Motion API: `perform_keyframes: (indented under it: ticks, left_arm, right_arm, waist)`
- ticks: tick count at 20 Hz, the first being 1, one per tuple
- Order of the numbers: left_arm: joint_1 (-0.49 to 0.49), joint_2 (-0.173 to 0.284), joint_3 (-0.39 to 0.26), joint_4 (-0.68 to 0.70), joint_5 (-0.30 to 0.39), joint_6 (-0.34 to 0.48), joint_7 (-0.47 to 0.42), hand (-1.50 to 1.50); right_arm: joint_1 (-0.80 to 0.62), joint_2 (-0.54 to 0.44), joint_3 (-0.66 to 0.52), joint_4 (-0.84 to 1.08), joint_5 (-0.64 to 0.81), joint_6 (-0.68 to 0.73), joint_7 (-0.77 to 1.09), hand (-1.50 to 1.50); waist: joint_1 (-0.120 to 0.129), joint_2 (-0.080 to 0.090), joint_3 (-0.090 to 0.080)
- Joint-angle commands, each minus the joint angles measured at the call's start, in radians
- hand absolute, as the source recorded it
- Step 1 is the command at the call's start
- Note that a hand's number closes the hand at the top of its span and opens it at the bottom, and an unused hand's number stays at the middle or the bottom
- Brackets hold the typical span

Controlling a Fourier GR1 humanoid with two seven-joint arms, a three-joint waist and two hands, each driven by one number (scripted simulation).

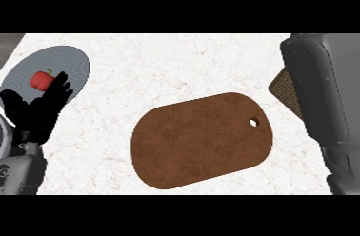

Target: Pick the squash from the cutting board and place it in the basket

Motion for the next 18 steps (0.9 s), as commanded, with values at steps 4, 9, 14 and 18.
perform_keyframes:
  ticks: [4,9,14,18]
  left_arm:
    - [0.003,-0.039,-0.021,-0.004,-0.027,0.030,-0.007,0.00]
    - [-0.041,-0.002,0.002,0.035,-0.019,-0.004,0.000,0.00]
    - [-0.051,-0.041,-0.033,0.018,-0.057,0.034,0.023,0.00]
    - [-0.015,-0.040,-0.020,-0.025,-0.033,0.019,0.021,0.00]
  right_arm:
    - [0.174,-0.078,-0.079,-0.105,-0.050,0.068,-0.040,1.50]
    - [0.287,-0.098,-0.160,-0.157,-0.130,-0.029,-0.139,1.50]
    - [0.395,-0.067,-0.169,-0.141,-0.129,-0.155,-0.203,1.50]
    - [0.389,-0.065,-0.248,-0.134,-0.037,-0.240,-0.080,-1.50]
  waist:
    - [-0.004,0.002,0.000]
    - [0.003,0.005,0.000]
    - [0.007,0.006,0.000]
    - [0.012,0.006,0.000]
